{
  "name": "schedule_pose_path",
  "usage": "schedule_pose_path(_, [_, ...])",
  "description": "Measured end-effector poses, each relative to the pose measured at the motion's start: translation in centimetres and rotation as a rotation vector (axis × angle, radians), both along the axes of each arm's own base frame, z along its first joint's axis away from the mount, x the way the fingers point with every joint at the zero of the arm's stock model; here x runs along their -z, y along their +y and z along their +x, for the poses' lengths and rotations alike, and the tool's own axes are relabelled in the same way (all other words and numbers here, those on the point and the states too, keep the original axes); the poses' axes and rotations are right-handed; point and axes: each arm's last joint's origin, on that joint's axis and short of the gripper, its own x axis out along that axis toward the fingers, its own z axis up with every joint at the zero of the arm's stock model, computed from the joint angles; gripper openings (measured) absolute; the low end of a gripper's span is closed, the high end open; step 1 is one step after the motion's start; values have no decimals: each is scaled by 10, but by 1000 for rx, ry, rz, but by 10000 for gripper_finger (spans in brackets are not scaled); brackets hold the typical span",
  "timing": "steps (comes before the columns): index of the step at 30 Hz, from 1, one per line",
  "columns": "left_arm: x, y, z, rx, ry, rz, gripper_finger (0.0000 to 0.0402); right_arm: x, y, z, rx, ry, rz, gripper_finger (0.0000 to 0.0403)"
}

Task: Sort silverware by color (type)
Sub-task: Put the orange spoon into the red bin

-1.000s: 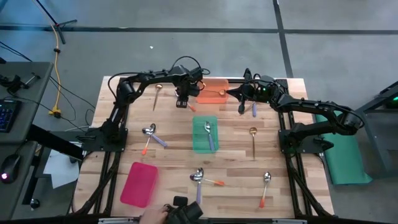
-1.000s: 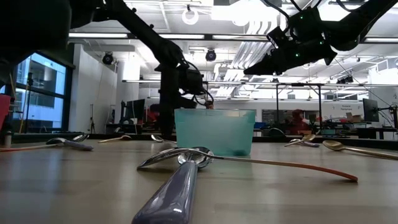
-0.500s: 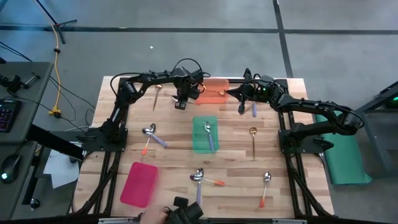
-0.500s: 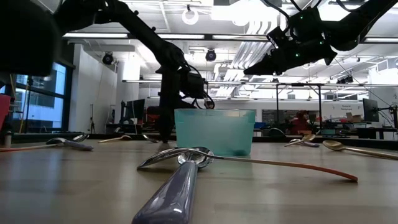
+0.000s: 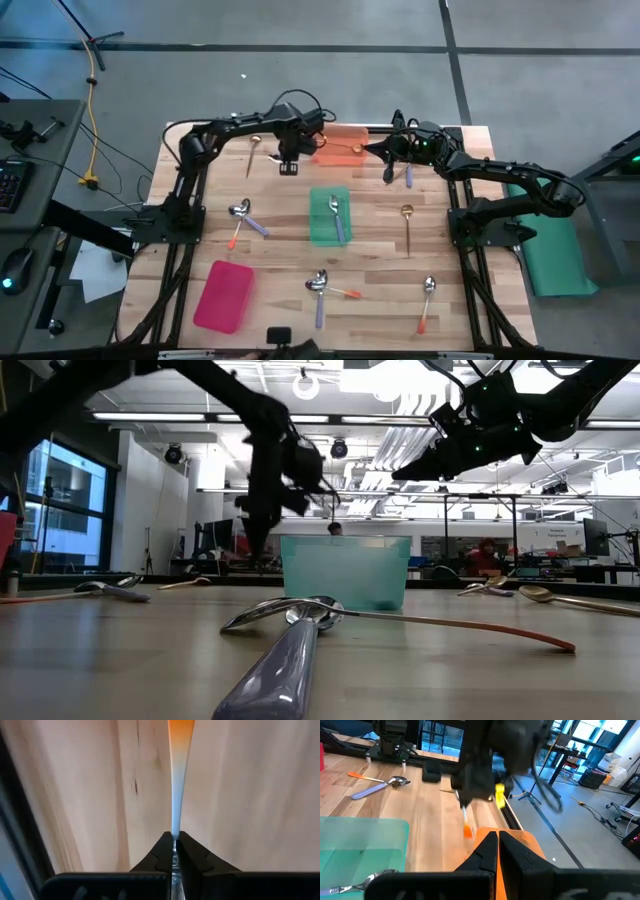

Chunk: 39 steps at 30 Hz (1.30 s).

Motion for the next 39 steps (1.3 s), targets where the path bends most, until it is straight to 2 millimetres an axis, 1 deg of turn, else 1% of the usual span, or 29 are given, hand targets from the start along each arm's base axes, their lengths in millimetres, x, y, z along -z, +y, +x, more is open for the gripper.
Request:
schedule_pose_path(3, [-25,-15,-6,-85,-8,7,2,0,0,0,0,0,1,0])
schedule_pose_path(5, [-39,-30,-9,-151,-11,5,2,0,0,0,0,0,1,0])
schedule_pose_path(9, [-66,-62,-11,-304,-71,-32,1,0,0,0,0,-1,2,0])
schedule_pose_path(13, [-87,-97,-9,-419,-140,-72,1,0,0,0,1,-1,5,0])
schedule_pose_path(15, [-94,-118,-13,-462,-169,-84,1,0,0,0,2,-2,7,0])
schedule_pose_path(17, [-95,-138,-20,-533,-183,-92,1,0,0,0,2,-2,10,0])
schedule_pose_path(19, [-92,-158,-30,-616,-183,-98,1,0,0,0,2,-2,10,0])
schedule_pose_path(25, [-88,-220,-69,-872,-223,-164,1,0,0,0,1,-2,4,0])
schedule_pose_path(29, [-90,-263,-91,-1026,-251,-225,1,-1,0,0,0,-8,-3,0])
schedule_pose_path(34, [-86,-315,-107,-1136,-221,-264,1,-4,-1,1,0,-41,-28,0])
schedule_pose_path(39, [-75,-358,-120,-1251,-246,-265,1,-8,-2,3,-1,-80,-66,0])
